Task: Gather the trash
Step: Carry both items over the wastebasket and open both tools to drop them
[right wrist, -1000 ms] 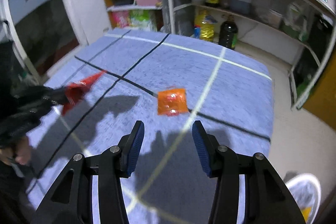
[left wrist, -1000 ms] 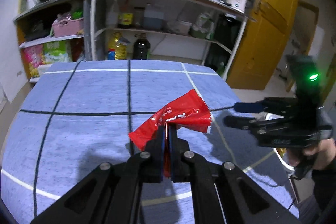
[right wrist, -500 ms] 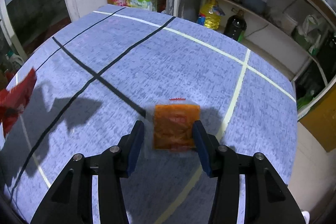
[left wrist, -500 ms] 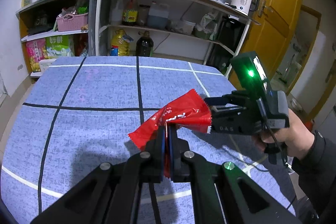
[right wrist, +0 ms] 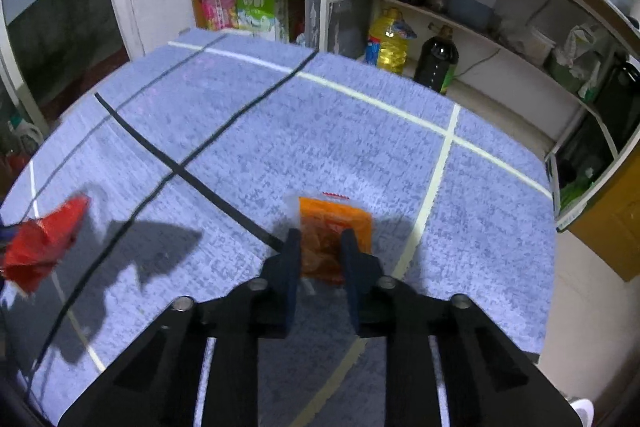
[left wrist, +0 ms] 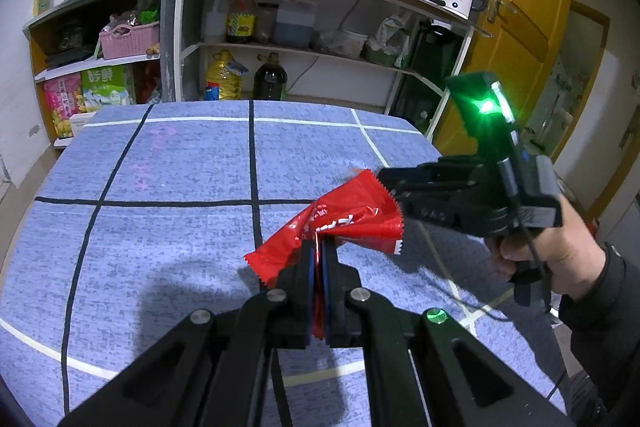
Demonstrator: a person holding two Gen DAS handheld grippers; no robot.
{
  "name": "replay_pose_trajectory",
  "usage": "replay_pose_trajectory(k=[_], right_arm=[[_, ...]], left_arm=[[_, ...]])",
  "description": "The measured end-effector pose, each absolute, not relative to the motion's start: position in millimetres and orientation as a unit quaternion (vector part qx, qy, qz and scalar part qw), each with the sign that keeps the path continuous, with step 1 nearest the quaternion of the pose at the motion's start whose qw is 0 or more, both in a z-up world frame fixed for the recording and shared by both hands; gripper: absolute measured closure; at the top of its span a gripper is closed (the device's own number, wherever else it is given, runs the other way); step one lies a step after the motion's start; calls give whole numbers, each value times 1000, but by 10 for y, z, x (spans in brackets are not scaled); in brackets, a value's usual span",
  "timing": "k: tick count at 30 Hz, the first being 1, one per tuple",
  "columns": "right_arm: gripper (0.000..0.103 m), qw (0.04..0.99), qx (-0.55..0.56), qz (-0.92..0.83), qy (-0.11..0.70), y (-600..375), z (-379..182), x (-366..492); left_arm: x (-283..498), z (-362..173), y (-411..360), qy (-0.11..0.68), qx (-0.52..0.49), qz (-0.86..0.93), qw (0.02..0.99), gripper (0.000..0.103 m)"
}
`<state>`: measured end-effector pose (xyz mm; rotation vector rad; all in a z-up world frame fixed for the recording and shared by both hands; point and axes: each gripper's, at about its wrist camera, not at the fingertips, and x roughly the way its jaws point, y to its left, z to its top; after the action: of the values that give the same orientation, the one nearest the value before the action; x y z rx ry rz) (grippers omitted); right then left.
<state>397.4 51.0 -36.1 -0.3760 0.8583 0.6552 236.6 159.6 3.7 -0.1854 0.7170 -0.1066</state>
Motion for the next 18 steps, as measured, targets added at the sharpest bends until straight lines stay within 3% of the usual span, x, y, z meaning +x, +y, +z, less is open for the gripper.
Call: replay_pose_trajectory(k=[9, 18], right_arm=[[96, 849, -150, 307, 403, 268, -222, 3883], [97, 866, -110, 306, 380, -212, 99, 3572]], left_arm=[[2408, 34, 1511, 352, -91, -50, 930, 100], [2404, 128, 1306, 344, -95, -68, 932, 100]])
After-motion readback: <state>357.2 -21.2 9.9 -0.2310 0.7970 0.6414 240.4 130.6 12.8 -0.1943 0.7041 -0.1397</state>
